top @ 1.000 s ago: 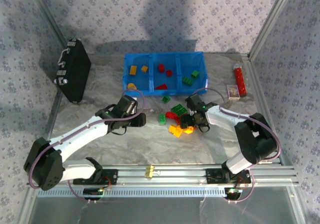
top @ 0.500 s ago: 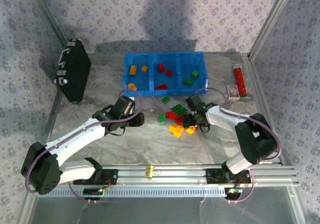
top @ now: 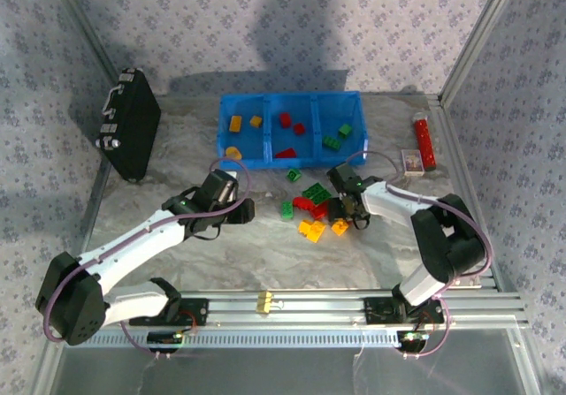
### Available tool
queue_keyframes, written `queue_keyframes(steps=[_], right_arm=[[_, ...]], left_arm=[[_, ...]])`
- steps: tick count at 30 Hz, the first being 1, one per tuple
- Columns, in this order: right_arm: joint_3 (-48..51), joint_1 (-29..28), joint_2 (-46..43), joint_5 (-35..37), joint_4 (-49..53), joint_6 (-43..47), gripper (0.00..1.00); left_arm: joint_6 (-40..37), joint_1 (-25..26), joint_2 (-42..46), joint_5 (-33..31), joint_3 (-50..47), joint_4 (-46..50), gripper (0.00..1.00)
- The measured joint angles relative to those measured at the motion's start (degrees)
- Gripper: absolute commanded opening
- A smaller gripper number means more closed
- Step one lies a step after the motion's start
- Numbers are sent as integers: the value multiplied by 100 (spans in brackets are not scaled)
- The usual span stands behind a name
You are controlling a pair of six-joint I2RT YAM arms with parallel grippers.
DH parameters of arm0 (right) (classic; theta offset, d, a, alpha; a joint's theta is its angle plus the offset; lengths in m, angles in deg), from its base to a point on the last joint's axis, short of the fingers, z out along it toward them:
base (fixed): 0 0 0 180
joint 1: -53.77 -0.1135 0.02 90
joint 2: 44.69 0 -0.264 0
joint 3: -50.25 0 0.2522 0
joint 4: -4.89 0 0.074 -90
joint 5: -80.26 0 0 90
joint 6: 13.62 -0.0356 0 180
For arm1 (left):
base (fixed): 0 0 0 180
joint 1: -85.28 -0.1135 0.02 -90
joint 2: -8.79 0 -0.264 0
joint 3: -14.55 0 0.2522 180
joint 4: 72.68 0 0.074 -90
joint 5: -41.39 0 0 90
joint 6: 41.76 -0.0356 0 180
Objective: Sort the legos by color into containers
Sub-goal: Pick up the lego from the center of the table.
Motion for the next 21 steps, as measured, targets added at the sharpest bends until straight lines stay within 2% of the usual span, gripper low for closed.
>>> queue_keyframes(steps=[6, 10, 14, 21], right_arm=[[-197, 46, 116, 61, 68, 9, 41], [-264, 44, 116, 76, 144, 42, 34], [-295, 35, 42, 138, 251, 55, 31], [-579, 4, -608, 221, 686, 63, 30]], left_arm=[[0, -39, 0, -2, 0, -2, 65], [-2, -39, 26, -2, -2, 0, 65], [-4, -61, 173, -4, -11, -2, 64], [-20, -70, 573, -22, -229, -7, 64]])
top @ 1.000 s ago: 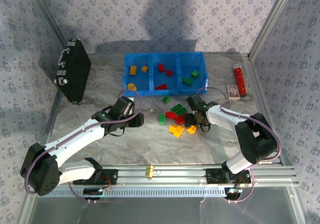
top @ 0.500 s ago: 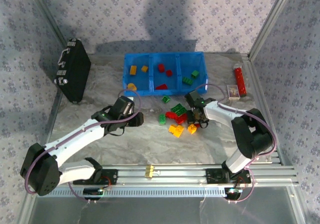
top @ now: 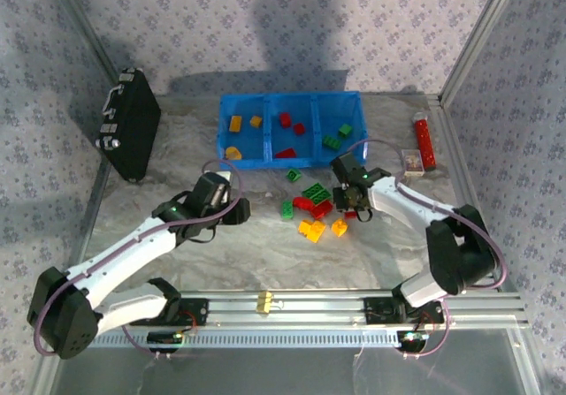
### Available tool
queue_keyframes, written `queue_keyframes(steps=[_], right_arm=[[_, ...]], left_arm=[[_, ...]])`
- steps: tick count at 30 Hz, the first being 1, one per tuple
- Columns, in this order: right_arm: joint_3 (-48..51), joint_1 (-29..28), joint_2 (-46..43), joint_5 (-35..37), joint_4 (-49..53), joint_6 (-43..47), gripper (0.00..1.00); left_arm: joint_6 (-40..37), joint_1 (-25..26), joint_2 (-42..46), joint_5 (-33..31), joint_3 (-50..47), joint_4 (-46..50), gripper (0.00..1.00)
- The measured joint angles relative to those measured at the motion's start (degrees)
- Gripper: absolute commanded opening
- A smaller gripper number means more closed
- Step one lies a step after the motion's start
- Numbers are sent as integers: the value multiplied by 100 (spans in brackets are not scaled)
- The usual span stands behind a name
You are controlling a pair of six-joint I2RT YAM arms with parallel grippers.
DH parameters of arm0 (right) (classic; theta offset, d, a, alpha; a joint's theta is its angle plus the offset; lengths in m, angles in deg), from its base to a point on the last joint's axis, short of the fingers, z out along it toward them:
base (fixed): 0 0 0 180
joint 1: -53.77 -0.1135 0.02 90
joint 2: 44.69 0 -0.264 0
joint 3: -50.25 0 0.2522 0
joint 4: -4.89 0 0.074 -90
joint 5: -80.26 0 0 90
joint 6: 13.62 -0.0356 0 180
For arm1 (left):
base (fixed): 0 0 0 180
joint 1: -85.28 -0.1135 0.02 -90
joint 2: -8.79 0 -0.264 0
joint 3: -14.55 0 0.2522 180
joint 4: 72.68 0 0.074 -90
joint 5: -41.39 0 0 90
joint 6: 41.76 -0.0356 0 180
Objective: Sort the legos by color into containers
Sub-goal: Pick up the lego from the center of the table, then place the lego in the container.
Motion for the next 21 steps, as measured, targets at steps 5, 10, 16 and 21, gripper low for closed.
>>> queue_keyframes(steps=[5, 10, 16, 21], right_arm=[[-678, -74, -247, -26, 236, 111, 31], [-1937, -109, 81, -175, 446, 317, 31], [-3814, -142, 1338, -385, 664, 555, 31], [-5709, -107, 2820, -634, 979, 708, 81]], left_arm=[[20, 7, 116, -2, -181, 4, 64], [109, 155, 199, -24, -426, 31, 64], [310, 376, 538, -28, -638, 146, 64], [374, 470, 811, -114, -643, 286, 64]])
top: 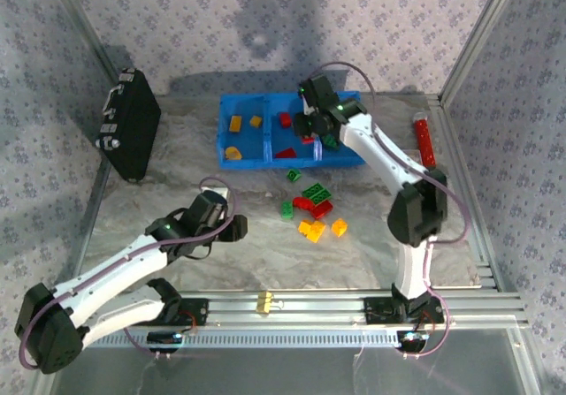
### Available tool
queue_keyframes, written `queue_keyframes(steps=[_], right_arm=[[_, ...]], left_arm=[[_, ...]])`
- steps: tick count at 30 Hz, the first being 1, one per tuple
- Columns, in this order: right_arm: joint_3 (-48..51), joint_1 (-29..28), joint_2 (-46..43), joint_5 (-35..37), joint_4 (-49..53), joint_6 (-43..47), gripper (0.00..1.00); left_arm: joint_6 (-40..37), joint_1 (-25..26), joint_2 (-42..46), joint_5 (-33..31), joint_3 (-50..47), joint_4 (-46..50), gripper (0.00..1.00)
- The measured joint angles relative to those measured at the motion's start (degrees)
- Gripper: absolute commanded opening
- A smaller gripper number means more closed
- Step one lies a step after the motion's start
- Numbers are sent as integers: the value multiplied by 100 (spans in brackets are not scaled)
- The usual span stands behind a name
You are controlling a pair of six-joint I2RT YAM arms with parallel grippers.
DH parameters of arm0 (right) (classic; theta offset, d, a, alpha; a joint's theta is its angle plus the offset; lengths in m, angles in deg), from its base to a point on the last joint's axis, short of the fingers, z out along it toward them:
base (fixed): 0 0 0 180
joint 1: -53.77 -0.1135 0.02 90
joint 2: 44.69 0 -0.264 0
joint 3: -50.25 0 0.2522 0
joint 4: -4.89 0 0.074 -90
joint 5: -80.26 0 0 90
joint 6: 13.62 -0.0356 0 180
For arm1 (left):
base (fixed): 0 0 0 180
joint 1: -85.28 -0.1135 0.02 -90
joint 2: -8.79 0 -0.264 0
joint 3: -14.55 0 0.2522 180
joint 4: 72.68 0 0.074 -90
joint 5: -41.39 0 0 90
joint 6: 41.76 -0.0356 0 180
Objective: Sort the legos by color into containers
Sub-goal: Place the lego in the container.
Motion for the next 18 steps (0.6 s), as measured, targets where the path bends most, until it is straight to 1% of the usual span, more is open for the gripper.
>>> queue_keyframes(steps=[1, 3, 4, 6, 9, 12, 18], right_arm=[[-437, 17, 343, -33, 101, 9, 86], [-1047, 35, 861, -17, 238, 31, 89], [-1091, 35, 951, 4, 254, 28, 90], [-861, 39, 907, 22, 254, 17, 90], [-85, 33, 411, 7, 186, 13, 90], [671, 31, -339, 13, 96, 7, 90], [2450, 166, -2330, 74, -302, -151, 90]], left_arm=[[9, 20, 44, -22, 0, 48, 64], [9, 33, 116, -39, 7, 136, 64], [7, 55, 146, -39, 9, 175, 64], [-22, 151, 157, -42, 42, 221, 64], [-127, 409, -11, -37, 234, 308, 65], [-275, 669, -435, -39, 562, 271, 65], [-553, 1224, -1604, -20, 1298, 57, 65]])
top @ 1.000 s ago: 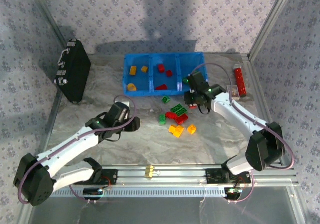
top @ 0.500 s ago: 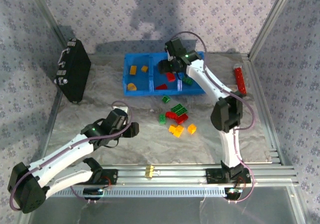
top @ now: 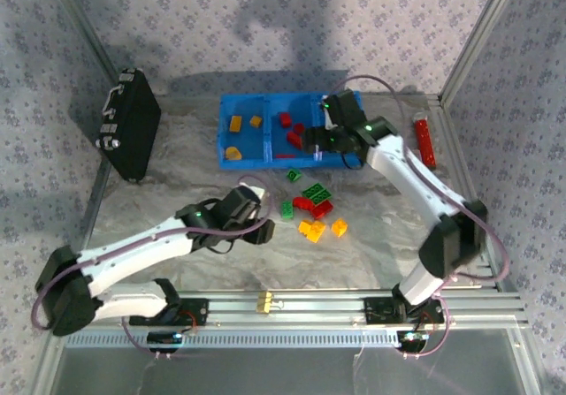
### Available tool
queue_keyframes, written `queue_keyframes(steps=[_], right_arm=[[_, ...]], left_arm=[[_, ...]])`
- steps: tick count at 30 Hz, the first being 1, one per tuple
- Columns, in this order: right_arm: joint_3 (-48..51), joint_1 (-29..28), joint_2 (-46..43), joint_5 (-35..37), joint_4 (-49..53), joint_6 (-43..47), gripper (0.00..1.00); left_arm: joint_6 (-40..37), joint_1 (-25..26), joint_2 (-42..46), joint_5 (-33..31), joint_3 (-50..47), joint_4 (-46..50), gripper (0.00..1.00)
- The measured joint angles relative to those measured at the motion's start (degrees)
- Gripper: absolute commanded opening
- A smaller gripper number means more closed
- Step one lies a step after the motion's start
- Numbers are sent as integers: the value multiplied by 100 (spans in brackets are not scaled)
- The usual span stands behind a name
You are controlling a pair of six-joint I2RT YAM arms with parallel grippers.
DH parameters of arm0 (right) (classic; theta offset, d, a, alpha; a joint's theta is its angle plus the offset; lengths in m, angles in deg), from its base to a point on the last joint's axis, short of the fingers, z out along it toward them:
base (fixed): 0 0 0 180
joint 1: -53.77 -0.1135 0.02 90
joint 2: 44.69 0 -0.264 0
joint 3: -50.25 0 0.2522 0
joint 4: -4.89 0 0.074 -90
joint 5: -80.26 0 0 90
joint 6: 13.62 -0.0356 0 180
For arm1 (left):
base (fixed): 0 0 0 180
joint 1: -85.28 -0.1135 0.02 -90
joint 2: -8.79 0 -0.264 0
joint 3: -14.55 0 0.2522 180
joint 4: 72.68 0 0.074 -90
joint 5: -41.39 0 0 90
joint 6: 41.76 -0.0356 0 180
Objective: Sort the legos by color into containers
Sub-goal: Place the lego in the container, then pick up the lego from the middle-left of the table.
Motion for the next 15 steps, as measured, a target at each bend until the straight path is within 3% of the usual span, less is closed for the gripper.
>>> queue_keyframes(steps=[8, 15], right_arm=[[2103, 638, -1899, -7, -321, -393, 90], [2918, 1165, -2796, -245, -326, -570, 90]], left_arm=[[-282, 697, -1926, 142, 1539, -330, 65], [-533, 824, -3423, 442, 2975, -407, 68]])
